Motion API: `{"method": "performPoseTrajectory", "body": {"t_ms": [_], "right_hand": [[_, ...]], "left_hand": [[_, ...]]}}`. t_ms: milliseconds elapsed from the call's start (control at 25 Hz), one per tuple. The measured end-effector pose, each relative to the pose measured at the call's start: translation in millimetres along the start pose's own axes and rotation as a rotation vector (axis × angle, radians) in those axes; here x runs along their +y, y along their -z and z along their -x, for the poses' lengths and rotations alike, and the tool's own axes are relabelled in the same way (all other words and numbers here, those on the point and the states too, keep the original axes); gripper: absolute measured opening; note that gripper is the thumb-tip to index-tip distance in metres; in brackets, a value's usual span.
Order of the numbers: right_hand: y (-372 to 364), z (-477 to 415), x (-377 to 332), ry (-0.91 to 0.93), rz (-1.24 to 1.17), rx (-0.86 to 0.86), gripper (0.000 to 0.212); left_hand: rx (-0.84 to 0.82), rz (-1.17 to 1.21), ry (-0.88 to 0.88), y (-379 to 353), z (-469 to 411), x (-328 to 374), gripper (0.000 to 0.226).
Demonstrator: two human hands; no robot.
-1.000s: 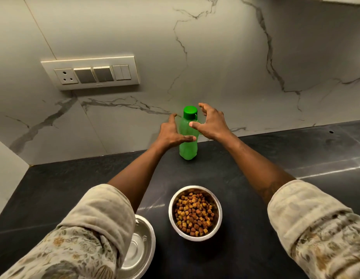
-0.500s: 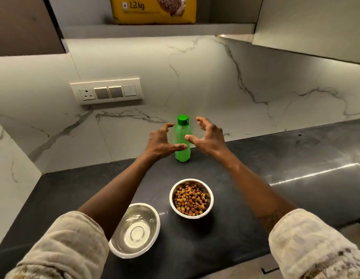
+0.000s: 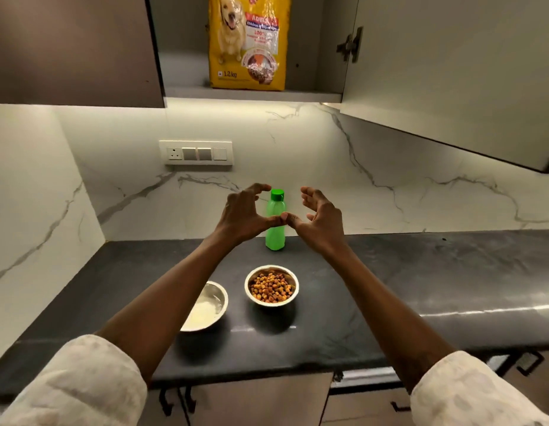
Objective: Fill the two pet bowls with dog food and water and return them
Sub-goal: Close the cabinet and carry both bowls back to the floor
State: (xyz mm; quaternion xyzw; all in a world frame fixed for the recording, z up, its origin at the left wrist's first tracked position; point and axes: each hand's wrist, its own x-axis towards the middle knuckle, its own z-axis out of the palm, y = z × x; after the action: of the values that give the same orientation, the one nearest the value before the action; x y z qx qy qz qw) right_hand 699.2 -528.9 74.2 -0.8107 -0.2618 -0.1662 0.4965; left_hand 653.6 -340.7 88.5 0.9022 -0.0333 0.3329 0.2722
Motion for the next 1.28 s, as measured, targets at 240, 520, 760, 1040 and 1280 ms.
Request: {"method": "performPoseTrajectory", "body": {"t_ms": [240, 520, 760, 1040, 1280], "right_hand": [[61.6, 73.4, -37.1, 0.034, -0.113, 0.104, 0.074], [128.8, 111.2, -84.9, 0.079, -0.357, 0.579, 0.063], [162.5, 115.8, -105.0, 0.154, -0.448, 0.821, 0.054], [180.9, 109.7, -100.6, 0.079, -0.524, 0.964, 0.045], [166.5, 107.9, -102.5, 0.149, -0.507, 0.93, 0.027]], "left_hand": [[0.113, 0.011, -0.019, 26.9, 65.8, 88.9, 0.075], [0.262, 0.147, -0.176, 45.5, 70.9, 199.1, 0.06], [0.276, 0.218, -0.308, 42.4, 60.5, 269.3, 0.048], [0.256, 0.232, -0.307, 38.4, 56.6, 289.7, 0.051], [0.268, 0.24, -0.312, 41.4, 57.6, 279.5, 0.056]]}}
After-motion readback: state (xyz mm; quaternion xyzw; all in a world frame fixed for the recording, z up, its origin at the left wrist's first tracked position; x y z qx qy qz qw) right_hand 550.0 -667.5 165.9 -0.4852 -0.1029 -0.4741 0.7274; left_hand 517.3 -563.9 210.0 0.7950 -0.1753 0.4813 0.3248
